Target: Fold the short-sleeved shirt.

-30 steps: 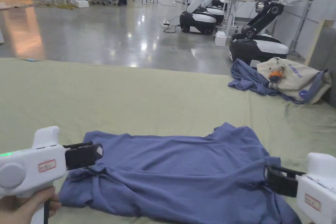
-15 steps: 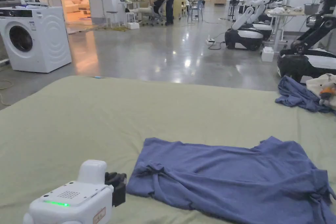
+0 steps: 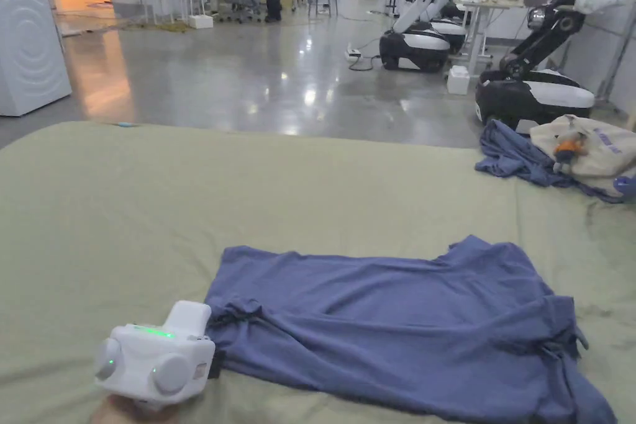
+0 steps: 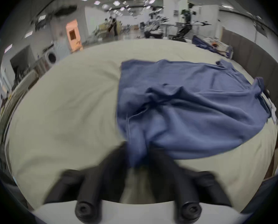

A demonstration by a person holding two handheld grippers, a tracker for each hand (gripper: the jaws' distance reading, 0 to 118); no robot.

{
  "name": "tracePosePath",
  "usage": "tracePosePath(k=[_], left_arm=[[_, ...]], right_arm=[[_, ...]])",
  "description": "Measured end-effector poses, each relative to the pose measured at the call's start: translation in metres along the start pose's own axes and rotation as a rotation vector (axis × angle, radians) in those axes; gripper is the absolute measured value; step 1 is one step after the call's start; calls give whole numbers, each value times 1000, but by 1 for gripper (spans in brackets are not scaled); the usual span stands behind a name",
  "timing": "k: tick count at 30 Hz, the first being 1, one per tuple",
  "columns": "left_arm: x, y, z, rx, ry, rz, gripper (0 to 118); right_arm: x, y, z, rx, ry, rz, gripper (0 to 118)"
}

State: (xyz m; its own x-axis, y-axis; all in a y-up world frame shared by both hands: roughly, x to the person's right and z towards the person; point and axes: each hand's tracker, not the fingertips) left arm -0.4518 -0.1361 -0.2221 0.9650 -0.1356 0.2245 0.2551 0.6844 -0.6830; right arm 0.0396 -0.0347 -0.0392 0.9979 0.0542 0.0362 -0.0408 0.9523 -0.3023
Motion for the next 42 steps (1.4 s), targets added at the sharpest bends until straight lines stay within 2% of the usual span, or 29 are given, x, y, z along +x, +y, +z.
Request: tracePosePath(k=[1, 2, 3, 4, 5, 6, 7, 8, 9, 10, 11, 12, 13, 14, 15, 18, 22, 24, 27, 31, 35, 37, 40, 41, 42], left_arm=[[5, 2, 4, 18, -45, 4, 9], [5, 1, 8, 29, -13, -15, 8], [7, 2, 12, 30, -29, -39, 8], [6, 1, 16, 28, -79, 13, 8], [4, 3, 20, 35, -77, 36, 8], [1, 6, 23, 36, -93, 61, 8], [-3, 6, 27, 56, -113, 97, 8], [-7, 8, 29, 62, -132, 106, 8], [-10, 8, 31, 53, -122, 102, 8], [2, 7, 45, 55, -115, 99, 8], [3, 6, 48, 51, -121, 97, 8], [6, 5, 48, 40, -121, 75, 8], [11, 4, 49, 38, -111, 43, 8], [3, 6, 44, 37, -117, 40, 8], [3, 7, 43, 30, -120, 46, 8], [-9, 9, 40, 43, -162, 120, 8], [-28, 11, 51, 36, -236, 172, 8], [-30, 14, 63, 42, -211, 105, 8], [-34, 12, 86, 51, -261, 117, 8], [-35, -6, 113, 31, -300, 98, 8], [-28, -49, 121, -29, -300, 79, 8], [-25, -73, 119, -65, -305, 92, 8], [-16, -101, 117, -70, -307, 95, 8], [-14, -105, 113, -62, -299, 109, 8], [-21, -113, 103, -9, -292, 138, 20]], right_arm=[[0, 0, -8, -31, 4, 4, 2], [0, -1, -18, -82, 27, -1, 2], [4, -4, -32, -136, 60, -11, 18], [9, -9, -54, -200, 96, -21, 59], [13, -15, -76, -270, 111, -37, 108], [23, -27, -94, -341, 110, -47, 118], [33, -36, -119, -337, 166, -82, 117], [39, -44, -136, -411, 165, -77, 117], [46, -51, -152, -455, 135, -86, 113], [48, -57, -157, -444, 81, -47, 104], [42, -51, -171, -424, 90, -36, 89], [44, -53, -179, -415, 98, -36, 67], [48, -55, -186, -429, 101, -43, 42], [52, -58, -190, -455, 107, -80, 11], [51, -62, -194, -489, 151, -106, 9], [52, -66, -183, -440, 136, -82, 8], [60, -43, -146, -368, 169, -134, 8], [64, -27, -125, -356, 190, -127, 8], [65, -13, -88, -326, 170, -76, 8], [65, -13, -47, -342, 181, -75, 8], [56, -42, -22, -410, 173, -18, 8], [54, -58, -15, -473, 192, -39, 8], [49, -74, -7, -474, 171, -32, 8], [48, -76, -3, -457, 152, -32, 12], [46, -76, 2, -413, 110, -19, 46]])
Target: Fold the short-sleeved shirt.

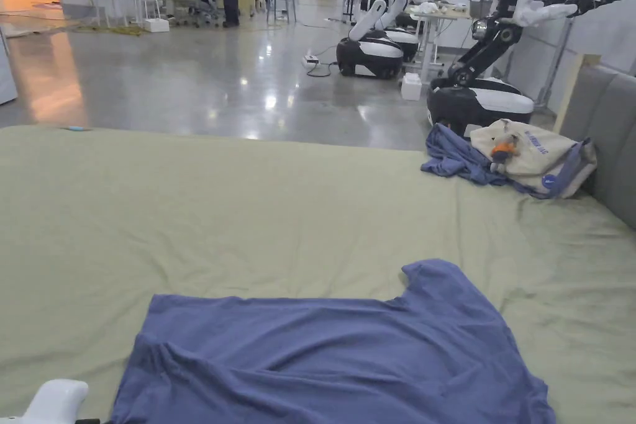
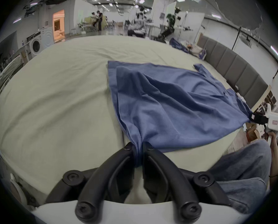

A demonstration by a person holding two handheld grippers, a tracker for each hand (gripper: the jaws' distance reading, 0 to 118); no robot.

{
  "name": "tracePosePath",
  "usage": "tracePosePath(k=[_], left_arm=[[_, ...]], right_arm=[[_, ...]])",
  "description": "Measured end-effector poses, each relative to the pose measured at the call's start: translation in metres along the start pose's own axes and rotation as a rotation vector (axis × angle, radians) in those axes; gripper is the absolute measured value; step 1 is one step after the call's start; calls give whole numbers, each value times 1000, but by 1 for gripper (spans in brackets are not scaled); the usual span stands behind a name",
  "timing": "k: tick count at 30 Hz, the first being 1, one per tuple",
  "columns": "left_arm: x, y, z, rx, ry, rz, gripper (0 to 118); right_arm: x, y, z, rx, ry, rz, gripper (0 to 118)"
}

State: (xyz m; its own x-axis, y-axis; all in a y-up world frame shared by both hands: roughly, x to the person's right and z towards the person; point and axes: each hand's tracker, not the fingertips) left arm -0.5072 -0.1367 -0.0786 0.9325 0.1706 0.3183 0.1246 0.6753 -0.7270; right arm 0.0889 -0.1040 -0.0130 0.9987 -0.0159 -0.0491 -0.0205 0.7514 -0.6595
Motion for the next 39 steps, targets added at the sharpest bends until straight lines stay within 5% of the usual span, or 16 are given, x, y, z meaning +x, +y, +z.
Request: tracePosePath(k=[1, 2, 3, 4, 8, 9, 11, 13, 15, 20, 22, 25, 32, 35, 37, 39], left_arm=[[-1, -3, 0, 60, 24, -17, 62], [4, -3, 6, 105, 65, -36, 110], [11, 1, 17, 136, 90, -19, 118], [30, 7, 54, 298, -88, 4, 118], [75, 20, 123, 556, 6, 42, 118], [86, 21, 130, 598, 33, 55, 106], [99, 22, 136, 649, 115, 45, 0], [118, 21, 129, 716, 233, 20, 0], [113, 28, 126, 564, 41, 55, 0], [71, 83, 106, 475, 86, 58, 7], [17, 133, 38, 210, 38, 99, 118], [-31, 186, -46, -132, 226, 57, 118], [-69, 203, -163, -283, 211, 110, 118], [-64, 200, -168, -199, 226, 73, 105], [-71, 194, -179, -200, 289, -11, 76], [-63, 187, -174, -363, 76, 126, 3]], right_arm=[[-3, -2, 8, 63, -62, 13, 98], [-7, -1, 18, 118, -127, 29, 118], [-11, -2, 35, 215, -149, 38, 115], [-19, 6, 52, 392, -153, 18, 117], [-48, 34, 109, 572, -182, -18, 117], [-54, 39, 115, 597, -164, -17, 98], [-67, 47, 123, 626, -116, -5, 2], [-79, 51, 116, 610, -176, 44, 2], [-77, 55, 111, 554, -28, 6, 2], [-93, 56, 95, 516, -26, 77, 2], [-88, 58, 86, 493, 6, 55, 2], [-88, 61, 69, 476, -5, 69, 2], [-73, 66, 30, 403, -5, 19, 2], [-71, 66, 22, 382, -1, 38, 2], [-72, 67, 20, 368, -6, 57, 2], [-72, 68, 19, 360, 11, 62, 2]])
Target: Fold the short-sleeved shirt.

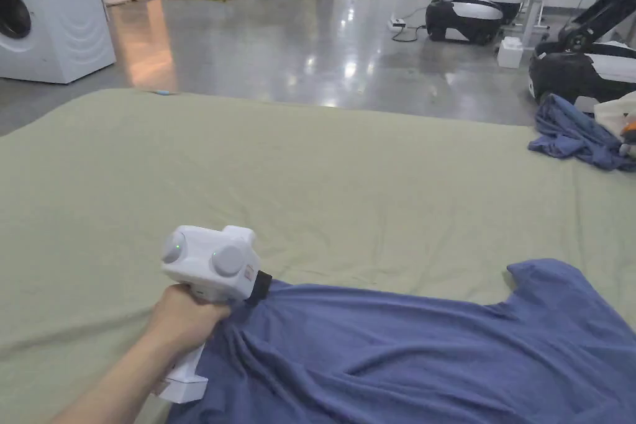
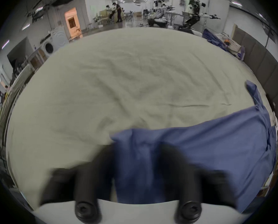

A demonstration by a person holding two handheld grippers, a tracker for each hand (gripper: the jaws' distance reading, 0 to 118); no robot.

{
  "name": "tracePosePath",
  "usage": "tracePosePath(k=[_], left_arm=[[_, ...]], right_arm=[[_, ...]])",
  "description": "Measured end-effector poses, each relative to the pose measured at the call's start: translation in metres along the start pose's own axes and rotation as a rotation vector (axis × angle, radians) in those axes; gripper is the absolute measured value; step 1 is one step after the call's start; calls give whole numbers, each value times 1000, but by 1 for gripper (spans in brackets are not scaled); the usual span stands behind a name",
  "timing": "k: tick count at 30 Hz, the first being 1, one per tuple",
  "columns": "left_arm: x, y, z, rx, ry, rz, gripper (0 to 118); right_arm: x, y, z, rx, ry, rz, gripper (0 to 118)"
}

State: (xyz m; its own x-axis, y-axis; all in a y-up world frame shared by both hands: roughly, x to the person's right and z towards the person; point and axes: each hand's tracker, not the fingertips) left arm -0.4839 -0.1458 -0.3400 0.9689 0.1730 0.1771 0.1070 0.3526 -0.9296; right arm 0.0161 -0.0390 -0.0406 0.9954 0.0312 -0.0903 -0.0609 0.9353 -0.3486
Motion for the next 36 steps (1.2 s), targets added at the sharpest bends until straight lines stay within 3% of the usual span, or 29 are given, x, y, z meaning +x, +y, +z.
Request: tracePosePath(k=[2, 4, 6, 7, 8, 9, 10, 11, 12, 13, 17, 19, 20, 21, 22, 23, 24, 25, 29, 30, 31, 36], left_arm=[[39, -15, 21, 73, -28, 40, 3], [52, -23, 36, 8, -166, 68, 3], [48, -15, 52, 95, -155, 1, 3], [43, 3, 76, 534, 245, -303, 3], [44, 1, 82, 562, 216, -303, 3], [53, -6, 95, 566, 178, -315, 3], [56, -10, 98, 541, 185, -318, 3], [58, -13, 99, 538, 190, -325, 3], [63, -17, 100, 543, 202, -337, 3], [56, -8, 98, 534, 209, -351, 3], [52, -9, 92, 510, 189, -353, 3], [46, -10, 88, 499, 160, -305, 3], [44, -10, 87, 497, 155, -296, 3], [35, -5, 84, 489, 151, -301, 3], [32, -4, 83, 489, 154, -300, 3], [31, -4, 82, 491, 168, -296, 3], [29, -3, 82, 491, 173, -296, 3], [24, -1, 82, 491, 169, -300, 3], [20, -1, 90, 505, 137, -294, 3], [24, -6, 96, 536, 147, -324, 3], [33, -25, 94, 330, -51, -184, 3], [46, -88, 131, 402, -49, -242, 3]], right_arm=[[0, 2, -5, -12, 21, -3, 2], [2, 8, -16, -23, 38, -1, 2], [13, 20, -37, -45, 48, 11, 4], [23, 32, -59, -109, 49, 3, 9], [34, 42, -82, -149, 55, -27, 18], [50, 52, -119, -218, 52, -68, 87], [64, 56, -154, -313, 37, -77, 118], [76, 56, -194, -354, 34, -84, 116], [82, 57, -239, -436, -37, -51, 117], [87, 55, -279, -513, -48, -6, 117], [112, 56, -362, -642, -54, 17, 115], [110, 45, -389, -661, 2, 17, 113], [109, 41, -393, -671, 4, 7, 102], [109, 36, -400, -680, 22, 7, 61], [104, 35, -398, -679, 6, 16, 34], [101, 37, -391, -637, -30, 57, 15], [100, 41, -385, -605, -13, 61, 5], [100, 45, -376, -588, 37, 42, 5], [106, 72, -321, -415, 44, -32, 5], [101, 81, -288, -371, 42, -34, 5], [100, 85, -257, -306, 73, -49, 5], [105, 71, -123, -221, 142, -45, 5]])
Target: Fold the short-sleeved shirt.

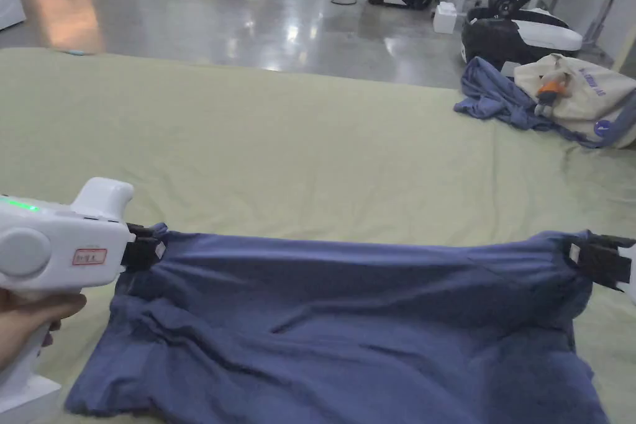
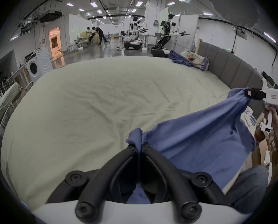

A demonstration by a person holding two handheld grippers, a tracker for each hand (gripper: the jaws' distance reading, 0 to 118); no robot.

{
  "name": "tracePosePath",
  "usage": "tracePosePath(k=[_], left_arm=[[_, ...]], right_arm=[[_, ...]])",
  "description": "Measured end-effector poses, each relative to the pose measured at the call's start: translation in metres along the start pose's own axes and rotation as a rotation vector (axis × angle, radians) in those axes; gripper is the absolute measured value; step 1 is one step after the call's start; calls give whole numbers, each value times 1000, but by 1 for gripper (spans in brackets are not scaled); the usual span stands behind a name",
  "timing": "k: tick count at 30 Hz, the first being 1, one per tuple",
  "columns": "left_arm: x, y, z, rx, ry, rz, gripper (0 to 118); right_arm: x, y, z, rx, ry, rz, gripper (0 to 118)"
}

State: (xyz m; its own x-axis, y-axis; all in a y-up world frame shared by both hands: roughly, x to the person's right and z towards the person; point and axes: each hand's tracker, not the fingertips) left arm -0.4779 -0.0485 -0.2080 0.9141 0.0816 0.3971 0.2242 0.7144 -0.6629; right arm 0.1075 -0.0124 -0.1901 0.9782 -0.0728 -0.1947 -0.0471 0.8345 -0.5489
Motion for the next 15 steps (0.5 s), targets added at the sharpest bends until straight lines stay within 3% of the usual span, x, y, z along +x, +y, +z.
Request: tracePosePath(k=[3, 6, 8, 12, 15], left_arm=[[14, -37, 28, 41, -13, -16, 3], [17, -73, 39, 18, -72, 61, 4], [20, -91, 42, 26, -34, 43, 4], [21, -118, 39, 32, 0, 1, 4], [22, -135, 25, 15, 4, 28, 7]], right_arm=[[-1, -54, 59, 15, 27, -30, 5], [-11, -115, 95, -4, 30, -67, 5], [-17, -149, 107, -17, 14, -89, 5], [-33, -189, 102, -108, -4, -126, 5], [-27, -206, 79, -115, -37, -107, 6]])
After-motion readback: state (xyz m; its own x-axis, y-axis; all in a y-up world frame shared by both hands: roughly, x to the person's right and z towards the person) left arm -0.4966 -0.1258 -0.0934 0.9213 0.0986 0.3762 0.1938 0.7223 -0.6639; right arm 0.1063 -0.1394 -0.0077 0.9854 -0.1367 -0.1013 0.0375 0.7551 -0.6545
